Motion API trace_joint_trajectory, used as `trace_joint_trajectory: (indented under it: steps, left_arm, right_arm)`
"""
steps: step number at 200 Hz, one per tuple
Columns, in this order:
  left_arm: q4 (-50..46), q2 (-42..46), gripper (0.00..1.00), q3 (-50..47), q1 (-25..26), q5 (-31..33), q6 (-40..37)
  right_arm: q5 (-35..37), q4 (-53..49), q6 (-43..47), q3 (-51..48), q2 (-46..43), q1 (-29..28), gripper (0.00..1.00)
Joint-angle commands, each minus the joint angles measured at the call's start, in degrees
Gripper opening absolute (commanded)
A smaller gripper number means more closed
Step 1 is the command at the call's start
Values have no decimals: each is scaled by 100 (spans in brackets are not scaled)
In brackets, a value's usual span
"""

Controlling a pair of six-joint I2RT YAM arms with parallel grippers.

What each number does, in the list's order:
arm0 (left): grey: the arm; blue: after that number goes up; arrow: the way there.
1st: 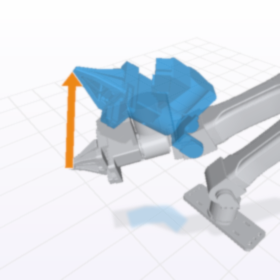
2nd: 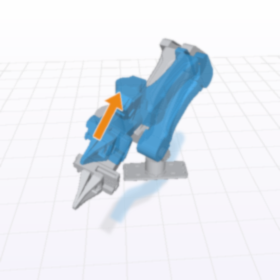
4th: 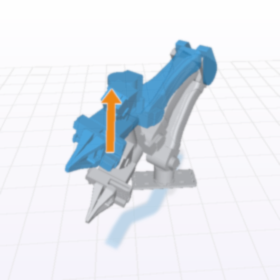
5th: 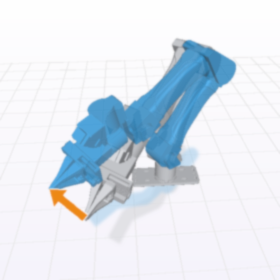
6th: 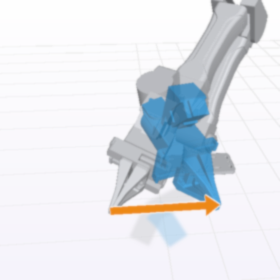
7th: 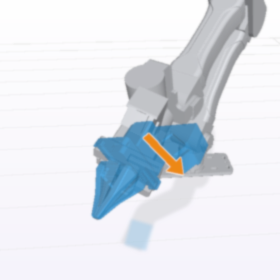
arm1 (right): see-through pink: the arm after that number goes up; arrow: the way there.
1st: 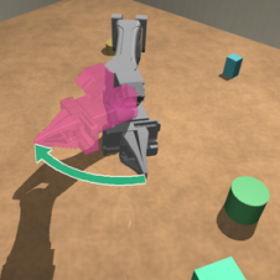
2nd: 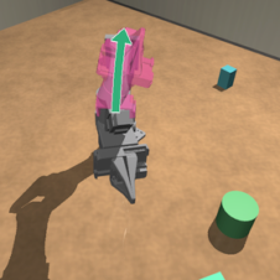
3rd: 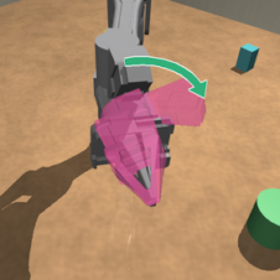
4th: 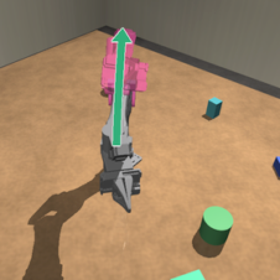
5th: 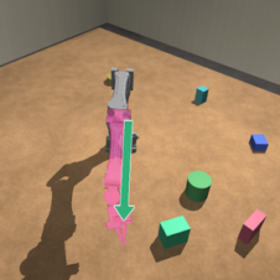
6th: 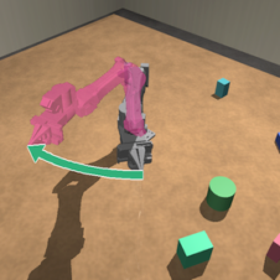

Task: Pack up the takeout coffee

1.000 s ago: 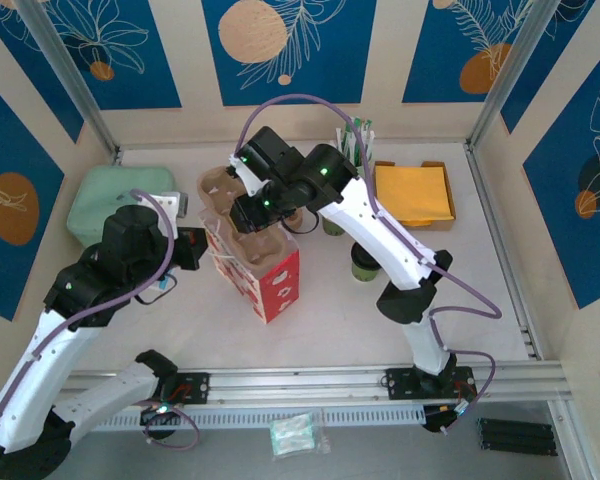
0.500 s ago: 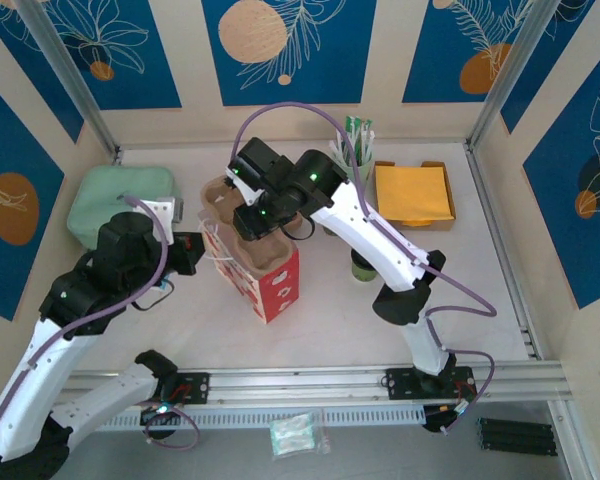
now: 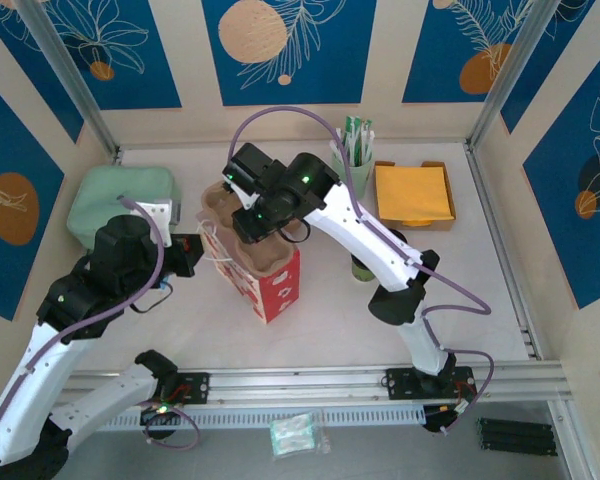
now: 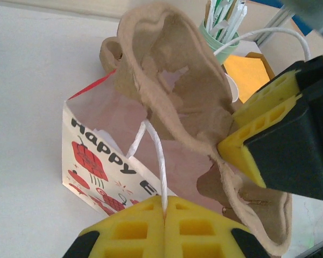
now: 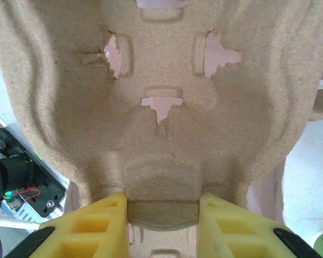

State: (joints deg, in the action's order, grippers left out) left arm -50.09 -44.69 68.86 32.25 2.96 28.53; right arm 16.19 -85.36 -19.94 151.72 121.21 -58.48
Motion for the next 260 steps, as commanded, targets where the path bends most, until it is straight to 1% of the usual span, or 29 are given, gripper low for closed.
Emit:
trace_joint_trajectory:
  steps: [1, 47, 82, 158, 189, 260]
  left_arm:
    - [109, 47, 0, -65, -46, -119, 50]
    - [109, 48, 0, -100, -47, -125, 49]
    - [105, 51, 0, -108, -51, -109, 44]
    - [43, 87, 0, -84, -50, -27, 43]
    - [17, 93, 0, -75, -49, 29, 49]
    - [9, 46, 0, -74, -52, 29, 72]
  right_arm:
    - [17, 176, -117, 244, -39, 12, 30]
    - [-85, 492, -221, 223, -98, 83, 30]
    - [25, 657, -201, 29, -44, 91, 29]
    - [427, 612, -41, -511, -115, 4, 29]
    - [506, 552, -22, -557, -147, -48, 29]
    - [421, 263, -25, -493, -133, -75, 29]
